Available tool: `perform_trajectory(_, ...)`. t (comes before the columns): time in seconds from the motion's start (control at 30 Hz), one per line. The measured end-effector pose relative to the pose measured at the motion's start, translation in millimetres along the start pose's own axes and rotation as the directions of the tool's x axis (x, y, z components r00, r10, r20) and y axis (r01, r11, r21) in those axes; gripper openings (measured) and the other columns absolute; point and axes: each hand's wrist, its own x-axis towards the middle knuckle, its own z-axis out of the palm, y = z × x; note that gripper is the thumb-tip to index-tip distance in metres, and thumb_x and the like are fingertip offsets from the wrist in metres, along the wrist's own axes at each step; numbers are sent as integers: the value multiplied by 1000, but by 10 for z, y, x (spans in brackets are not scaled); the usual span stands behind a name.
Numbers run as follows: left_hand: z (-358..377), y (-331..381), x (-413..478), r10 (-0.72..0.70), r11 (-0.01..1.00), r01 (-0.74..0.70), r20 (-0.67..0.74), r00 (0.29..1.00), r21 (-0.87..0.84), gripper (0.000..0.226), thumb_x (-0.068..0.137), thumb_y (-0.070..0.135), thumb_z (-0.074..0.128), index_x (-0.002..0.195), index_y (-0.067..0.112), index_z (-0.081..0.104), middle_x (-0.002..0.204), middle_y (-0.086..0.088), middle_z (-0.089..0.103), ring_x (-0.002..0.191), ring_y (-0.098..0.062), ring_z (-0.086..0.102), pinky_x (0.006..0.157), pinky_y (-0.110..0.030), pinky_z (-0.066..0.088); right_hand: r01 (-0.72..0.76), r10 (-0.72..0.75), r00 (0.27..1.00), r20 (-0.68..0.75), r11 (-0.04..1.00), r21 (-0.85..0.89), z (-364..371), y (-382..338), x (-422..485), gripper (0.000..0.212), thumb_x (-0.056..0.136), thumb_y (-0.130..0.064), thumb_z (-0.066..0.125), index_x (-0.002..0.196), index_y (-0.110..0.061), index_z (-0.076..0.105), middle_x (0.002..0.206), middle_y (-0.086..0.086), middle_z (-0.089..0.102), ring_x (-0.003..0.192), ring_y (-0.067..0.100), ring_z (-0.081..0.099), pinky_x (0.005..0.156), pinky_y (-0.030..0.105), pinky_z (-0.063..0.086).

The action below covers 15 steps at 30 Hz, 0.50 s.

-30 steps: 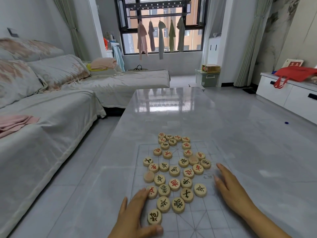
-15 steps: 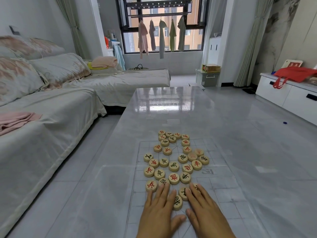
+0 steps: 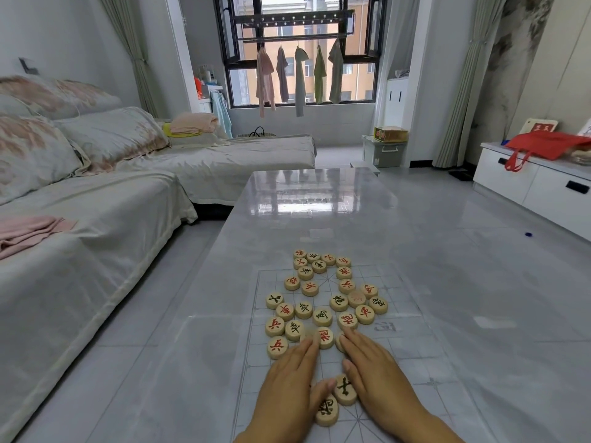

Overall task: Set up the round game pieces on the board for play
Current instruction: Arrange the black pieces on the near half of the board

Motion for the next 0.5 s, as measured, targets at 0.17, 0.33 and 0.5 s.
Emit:
perform_trajectory(0.17,-64,17,143,32,999,-32,10,999,30,67,91,57,33,147,30,8,157,13,0,144,-7,0,117,-26,5,-42,42,999,-1,999,8,13,-8,-86,50,99,-42,21,147,-31,13,157,-16,2,143,-2,0,111,16,0)
perform_trajectory(0.33,-106,-14,61,47,996,-54,109,993,66,68,90,57,36,147,27,13,157,11,10,143,-6,8,116,-25,7,-38,23,995,-92,986,-165,-80,-110,-269,58,67,-53,74,117,-24,65,133,-9,55,114,5,56,86,14,47)
perform_trajectory(0.5,-97,-76,-106,35,996,-52,195,980,79,65,91,56,34,147,30,11,157,13,3,143,-1,0,116,-24,1,-93,94,993,-68,995,23,-93,-75,-221,46,96,-44,37,140,-32,34,151,-16,25,134,7,27,108,22,24)
